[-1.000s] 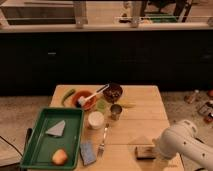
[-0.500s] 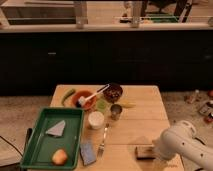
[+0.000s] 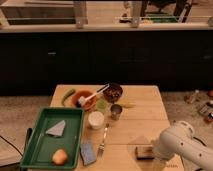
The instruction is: Place eraser in metal cup
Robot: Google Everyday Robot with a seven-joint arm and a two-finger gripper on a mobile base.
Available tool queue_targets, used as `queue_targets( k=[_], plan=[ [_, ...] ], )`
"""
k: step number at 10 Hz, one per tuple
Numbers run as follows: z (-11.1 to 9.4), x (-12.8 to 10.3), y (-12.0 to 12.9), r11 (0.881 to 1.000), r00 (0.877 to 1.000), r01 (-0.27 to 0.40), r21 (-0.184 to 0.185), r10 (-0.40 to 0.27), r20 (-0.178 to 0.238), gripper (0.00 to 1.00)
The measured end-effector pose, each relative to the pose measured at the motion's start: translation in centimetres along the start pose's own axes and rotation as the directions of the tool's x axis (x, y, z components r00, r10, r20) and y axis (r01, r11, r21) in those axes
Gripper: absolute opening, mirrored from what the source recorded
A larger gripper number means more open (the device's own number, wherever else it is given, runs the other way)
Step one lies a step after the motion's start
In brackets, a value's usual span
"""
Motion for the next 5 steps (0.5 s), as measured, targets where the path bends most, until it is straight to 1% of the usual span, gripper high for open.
queue_targets(
  k=[1, 3, 5],
  plan=[
    [0.04, -0.15, -0.06, 1.0, 1.0, 0.015, 0.001, -0.015, 0.019, 0.8],
    [0.22, -0.54, -0.21, 0.999, 0.996, 0.053, 0.004, -0.053, 0.074, 0.8],
    [0.6, -0.79, -0.33, 0.996, 0.991, 0.084, 0.006, -0.084, 0.108, 0.8]
  ],
)
